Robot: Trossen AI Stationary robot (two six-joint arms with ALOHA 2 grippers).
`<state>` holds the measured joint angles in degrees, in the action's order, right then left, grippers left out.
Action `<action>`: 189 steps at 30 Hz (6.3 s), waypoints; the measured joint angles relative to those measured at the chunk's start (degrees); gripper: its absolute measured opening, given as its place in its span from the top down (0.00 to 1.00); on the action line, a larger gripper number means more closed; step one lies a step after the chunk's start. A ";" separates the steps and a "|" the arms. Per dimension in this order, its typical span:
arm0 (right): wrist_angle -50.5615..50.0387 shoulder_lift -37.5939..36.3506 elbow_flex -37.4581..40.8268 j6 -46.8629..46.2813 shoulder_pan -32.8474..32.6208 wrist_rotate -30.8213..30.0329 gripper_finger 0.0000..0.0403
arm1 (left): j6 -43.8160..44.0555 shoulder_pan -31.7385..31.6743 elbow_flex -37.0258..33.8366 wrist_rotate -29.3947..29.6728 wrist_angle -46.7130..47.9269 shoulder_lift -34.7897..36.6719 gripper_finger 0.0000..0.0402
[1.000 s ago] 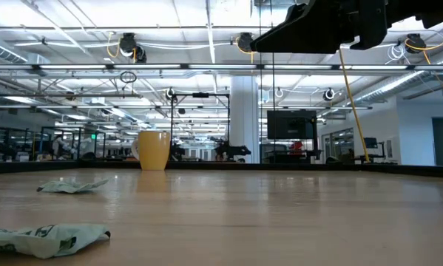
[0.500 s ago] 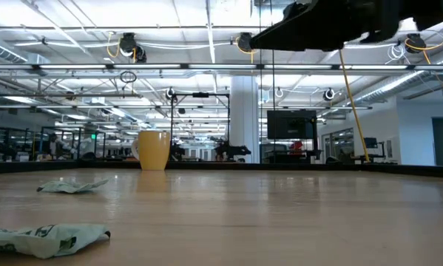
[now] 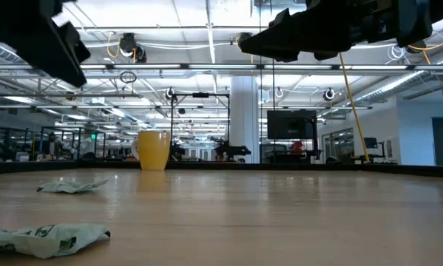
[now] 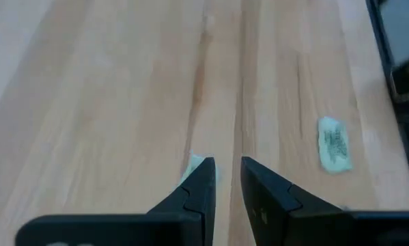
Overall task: Pick and place Stevia / Truvia into bins
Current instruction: Put the stevia packet into the transparent container
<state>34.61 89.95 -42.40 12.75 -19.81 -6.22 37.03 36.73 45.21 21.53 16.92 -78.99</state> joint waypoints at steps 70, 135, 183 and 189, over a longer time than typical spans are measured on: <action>10.40 8.23 -1.76 -2.94 -1.76 4.98 0.55 | 22.59 12.81 0.00 -4.96 4.80 -3.80 0.78; 4.23 41.16 -31.33 -2.97 -2.17 19.21 0.99 | -10.74 -0.47 0.02 -9.41 -14.08 -0.80 0.68; -2.83 27.85 -31.27 -23.98 11.51 25.82 1.00 | -28.10 1.45 0.07 8.46 -6.80 -0.93 0.59; -2.73 27.85 -31.25 -24.06 11.61 25.90 1.00 | -28.93 0.40 0.07 8.42 -6.43 -0.93 0.67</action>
<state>31.88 117.80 -73.65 -11.31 -8.20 19.68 8.10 37.13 45.28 29.95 10.49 -79.92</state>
